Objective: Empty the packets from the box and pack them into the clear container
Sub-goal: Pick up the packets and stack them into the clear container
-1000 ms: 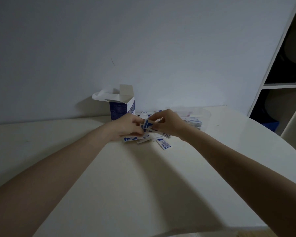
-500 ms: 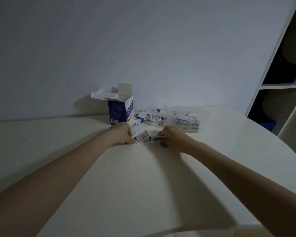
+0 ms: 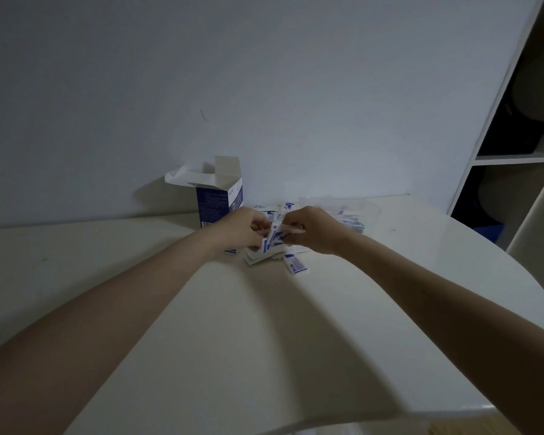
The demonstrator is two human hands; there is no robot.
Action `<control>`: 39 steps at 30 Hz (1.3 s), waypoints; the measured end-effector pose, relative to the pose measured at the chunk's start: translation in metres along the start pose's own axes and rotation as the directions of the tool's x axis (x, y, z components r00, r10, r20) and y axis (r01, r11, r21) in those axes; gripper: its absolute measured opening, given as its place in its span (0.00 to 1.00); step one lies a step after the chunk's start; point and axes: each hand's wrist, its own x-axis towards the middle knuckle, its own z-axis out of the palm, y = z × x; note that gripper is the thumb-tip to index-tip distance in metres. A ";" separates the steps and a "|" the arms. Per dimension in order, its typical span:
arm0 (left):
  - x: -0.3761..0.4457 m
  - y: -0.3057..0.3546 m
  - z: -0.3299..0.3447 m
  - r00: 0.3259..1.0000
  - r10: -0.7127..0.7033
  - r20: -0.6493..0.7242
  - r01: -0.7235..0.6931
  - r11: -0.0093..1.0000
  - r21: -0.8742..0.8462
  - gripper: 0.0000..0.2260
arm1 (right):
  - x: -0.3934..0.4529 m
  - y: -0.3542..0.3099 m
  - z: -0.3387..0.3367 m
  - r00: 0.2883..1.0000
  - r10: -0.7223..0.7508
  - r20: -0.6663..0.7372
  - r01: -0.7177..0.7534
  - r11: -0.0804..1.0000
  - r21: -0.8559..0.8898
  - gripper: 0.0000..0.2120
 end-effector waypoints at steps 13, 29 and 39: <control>0.002 0.002 0.031 0.990 0.009 0.140 -0.037 0.979 0.200 0.11 | -0.022 0.044 0.001 0.979 0.061 0.194 -0.015 0.973 -0.232 0.15; 0.007 0.009 0.039 0.999 -0.037 0.010 0.038 0.993 -0.112 0.04 | -0.028 0.058 -0.014 0.983 0.109 0.151 -0.101 0.993 -0.057 0.04; 0.070 0.073 0.006 0.933 -0.125 -0.338 0.021 0.955 -0.295 0.02 | 0.012 0.074 -0.089 0.872 0.408 -0.271 -0.263 0.857 0.444 0.04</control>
